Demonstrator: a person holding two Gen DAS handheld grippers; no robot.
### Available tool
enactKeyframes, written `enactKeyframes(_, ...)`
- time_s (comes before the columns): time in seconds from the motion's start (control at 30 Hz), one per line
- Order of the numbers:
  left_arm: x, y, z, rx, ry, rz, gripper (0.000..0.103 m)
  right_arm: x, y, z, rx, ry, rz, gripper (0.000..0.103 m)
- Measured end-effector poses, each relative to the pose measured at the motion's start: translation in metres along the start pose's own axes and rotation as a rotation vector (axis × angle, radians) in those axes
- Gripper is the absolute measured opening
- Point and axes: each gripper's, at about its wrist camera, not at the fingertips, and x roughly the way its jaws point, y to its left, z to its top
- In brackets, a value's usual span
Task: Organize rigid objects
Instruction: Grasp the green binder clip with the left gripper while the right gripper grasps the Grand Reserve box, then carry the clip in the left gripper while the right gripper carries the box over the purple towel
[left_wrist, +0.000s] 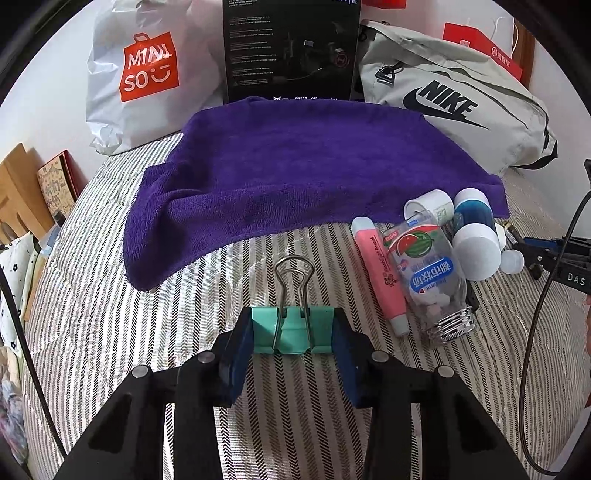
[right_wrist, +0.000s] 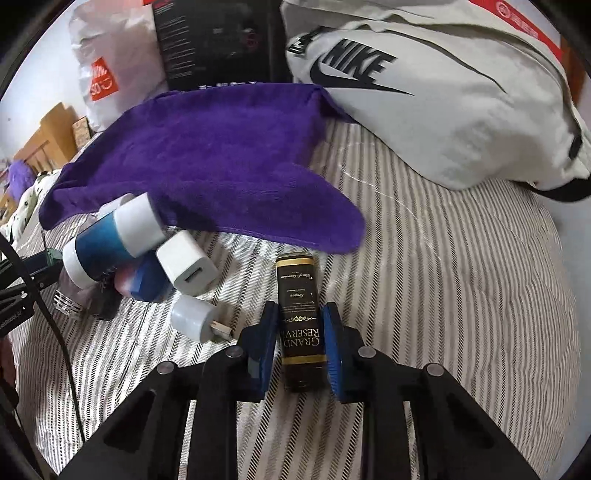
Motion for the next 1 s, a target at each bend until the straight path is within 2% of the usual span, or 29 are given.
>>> enactKeyframes(0.1, 0.000, 0.001, -0.001, -0.001, -0.002, -0.005, 0.039, -0.005, -0.002, -0.001, 0.005, 0.012, 0.017, 0.024)
enactKeyframes(0.23, 0.000, -0.001, -0.002, 0.012, -0.006, 0.005, 0.040, -0.003, 0.002, -0.003, -0.012, 0.041, -0.007, 0.024)
enactKeyframes(0.4, 0.000, 0.000, -0.001, 0.005, -0.010, -0.001, 0.039, -0.004, 0.003, -0.004, -0.021, 0.034, -0.016, 0.025)
enactKeyframes(0.57, -0.003, 0.006, 0.000, -0.015, 0.002, -0.022, 0.039, -0.005, 0.000, -0.006, -0.016, 0.036, 0.010, 0.024)
enactKeyframes(0.67, -0.011, 0.014, 0.003, -0.032, -0.002, -0.023, 0.039, -0.012, -0.005, -0.007, 0.013, 0.035, 0.069, 0.024)
enactKeyframes(0.77, -0.021, 0.020, 0.007, -0.046, -0.018, -0.013, 0.039, -0.020, -0.006, -0.006, 0.014, 0.025, 0.065, 0.024)
enactKeyframes(1.0, -0.040, 0.028, 0.028, -0.049, -0.057, -0.009, 0.039, -0.040, 0.001, 0.017, 0.006, -0.003, 0.101, 0.024)
